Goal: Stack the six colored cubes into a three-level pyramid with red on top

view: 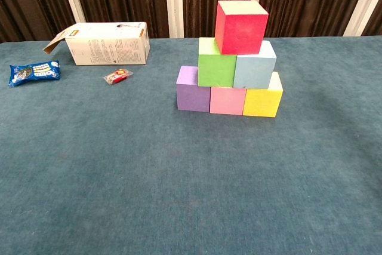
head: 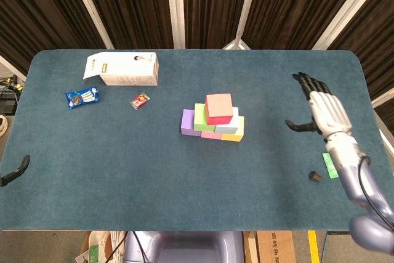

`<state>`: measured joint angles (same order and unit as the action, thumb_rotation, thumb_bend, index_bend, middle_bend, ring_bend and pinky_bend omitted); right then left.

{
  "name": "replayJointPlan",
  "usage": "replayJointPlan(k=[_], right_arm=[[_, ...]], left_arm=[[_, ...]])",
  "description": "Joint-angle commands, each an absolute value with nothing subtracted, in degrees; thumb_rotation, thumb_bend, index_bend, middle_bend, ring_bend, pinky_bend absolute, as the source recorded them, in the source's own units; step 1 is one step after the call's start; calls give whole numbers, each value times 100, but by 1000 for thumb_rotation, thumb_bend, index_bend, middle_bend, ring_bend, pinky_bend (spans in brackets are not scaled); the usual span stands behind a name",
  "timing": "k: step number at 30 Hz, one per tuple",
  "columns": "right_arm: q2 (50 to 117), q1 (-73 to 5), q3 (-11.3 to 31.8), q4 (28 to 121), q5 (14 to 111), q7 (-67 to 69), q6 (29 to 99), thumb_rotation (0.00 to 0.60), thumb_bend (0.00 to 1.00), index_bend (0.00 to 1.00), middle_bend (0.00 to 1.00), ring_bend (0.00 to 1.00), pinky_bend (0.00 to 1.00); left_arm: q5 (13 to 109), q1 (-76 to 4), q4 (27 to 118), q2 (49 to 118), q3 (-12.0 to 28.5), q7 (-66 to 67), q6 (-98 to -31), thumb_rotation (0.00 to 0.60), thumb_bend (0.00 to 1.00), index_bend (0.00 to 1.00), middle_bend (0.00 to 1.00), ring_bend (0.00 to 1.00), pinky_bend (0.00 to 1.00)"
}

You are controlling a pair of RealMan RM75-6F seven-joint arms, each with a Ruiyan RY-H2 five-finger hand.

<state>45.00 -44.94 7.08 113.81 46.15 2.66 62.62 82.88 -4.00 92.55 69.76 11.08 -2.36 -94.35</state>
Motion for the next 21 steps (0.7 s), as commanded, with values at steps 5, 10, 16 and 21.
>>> replayJointPlan(k=[5, 10, 16, 21], right_arm=[[5365, -2922, -93, 10866, 6314, -102, 8063, 600, 256, 0, 0, 0, 0], [5987, -2229, -439, 10428, 6978, -668, 8899, 600, 256, 0, 0, 0, 0], [6348, -1760, -577, 10170, 7288, -1209, 9331, 600, 256, 0, 0, 0, 0], [6551, -1505, -572, 9981, 7481, -1549, 9539, 600, 256, 0, 0, 0, 0]], left_arm=[[8407, -382, 9343, 6900, 1015, -161, -9451, 600, 346, 77, 0, 0, 0], [8438, -336, 9445, 6814, 938, -70, -9451, 600, 346, 77, 0, 0, 0], [8436, -261, 9615, 6682, 810, 121, -9407, 600, 346, 76, 0, 0, 0], [8455, -192, 9785, 6559, 712, 231, -9396, 600, 346, 76, 0, 0, 0]])
